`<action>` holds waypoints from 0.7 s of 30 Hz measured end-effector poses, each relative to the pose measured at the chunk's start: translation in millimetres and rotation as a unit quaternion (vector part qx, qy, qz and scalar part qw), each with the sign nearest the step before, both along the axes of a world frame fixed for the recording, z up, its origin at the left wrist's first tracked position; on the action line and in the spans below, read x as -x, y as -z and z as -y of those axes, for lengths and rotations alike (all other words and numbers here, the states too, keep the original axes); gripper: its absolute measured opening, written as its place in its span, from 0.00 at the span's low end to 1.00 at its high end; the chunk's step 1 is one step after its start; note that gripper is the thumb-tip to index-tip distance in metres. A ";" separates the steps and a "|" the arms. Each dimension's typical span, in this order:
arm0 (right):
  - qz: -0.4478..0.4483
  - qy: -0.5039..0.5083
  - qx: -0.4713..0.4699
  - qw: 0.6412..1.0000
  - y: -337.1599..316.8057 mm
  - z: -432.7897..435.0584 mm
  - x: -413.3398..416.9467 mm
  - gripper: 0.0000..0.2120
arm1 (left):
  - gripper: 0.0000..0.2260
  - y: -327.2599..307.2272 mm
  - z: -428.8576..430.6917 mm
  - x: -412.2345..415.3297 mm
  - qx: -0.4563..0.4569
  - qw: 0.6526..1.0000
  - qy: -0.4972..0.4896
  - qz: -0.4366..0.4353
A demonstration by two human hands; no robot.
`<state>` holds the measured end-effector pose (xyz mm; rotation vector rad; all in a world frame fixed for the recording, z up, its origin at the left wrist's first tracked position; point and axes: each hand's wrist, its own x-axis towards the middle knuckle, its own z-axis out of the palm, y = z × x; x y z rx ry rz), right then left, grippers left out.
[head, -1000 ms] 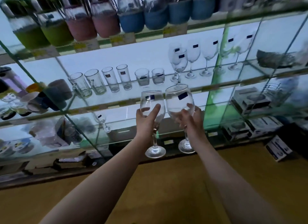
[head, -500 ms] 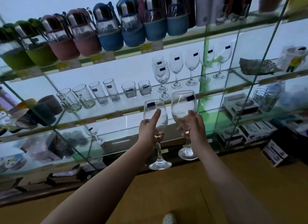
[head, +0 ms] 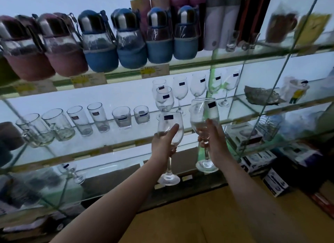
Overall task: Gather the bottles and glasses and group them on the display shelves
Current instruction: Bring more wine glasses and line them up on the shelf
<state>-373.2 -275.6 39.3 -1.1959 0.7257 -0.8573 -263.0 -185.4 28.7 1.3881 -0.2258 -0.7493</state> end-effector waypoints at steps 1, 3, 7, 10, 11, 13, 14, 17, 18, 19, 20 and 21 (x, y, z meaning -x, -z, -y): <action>-0.003 0.000 0.013 1.000 0.3 5.2 -7.7 0.23 | 0.22 -0.6 6.3 -9.3 0.009 1.000 -0.006 0.009; -0.014 0.002 0.037 0.999 1.5 12.7 -19.0 0.22 | 0.22 -1.5 15.0 -23.7 0.014 0.999 -0.015 0.037; -0.029 -0.001 0.067 0.997 3.4 24.0 -36.4 0.25 | 0.21 -1.7 23.5 -39.5 0.033 0.994 -0.051 0.090; -0.026 -0.005 0.062 0.998 6.6 36.4 -47.4 0.28 | 0.24 -6.1 29.6 -49.7 0.047 0.990 -0.089 0.102; -0.031 -0.005 0.066 0.997 6.6 44.1 -52.5 0.29 | 0.26 -8.3 34.3 -54.7 0.052 0.988 -0.102 0.107; -0.039 -0.006 0.075 0.996 7.7 59.2 -61.6 0.29 | 0.29 -10.9 42.3 -62.7 0.058 0.983 -0.129 0.116; -0.040 -0.005 0.079 0.996 7.3 64.8 -64.7 0.29 | 0.29 -12.5 44.1 -65.6 0.058 0.982 -0.137 0.115; -0.033 -0.006 0.081 0.996 4.8 87.4 -76.7 0.28 | 0.32 -12.9 54.9 -75.1 0.050 0.980 -0.161 0.109; -0.033 -0.007 0.084 0.996 3.6 93.6 -79.9 0.29 | 0.33 -12.5 57.3 -77.1 0.046 0.979 -0.169 0.107; -0.036 -0.008 0.088 0.995 2.6 100.5 -83.8 0.29 | 0.33 -12.0 60.5 -79.1 0.045 0.977 -0.180 0.104; -0.040 -0.009 0.094 0.995 1.5 107.8 -88.5 0.31 | 0.31 -11.4 63.9 -82.1 0.048 0.975 -0.191 0.101; -0.044 -0.011 0.102 0.994 1.4 114.1 -92.7 0.32 | 0.29 -11.4 66.5 -84.5 0.051 0.974 -0.199 0.099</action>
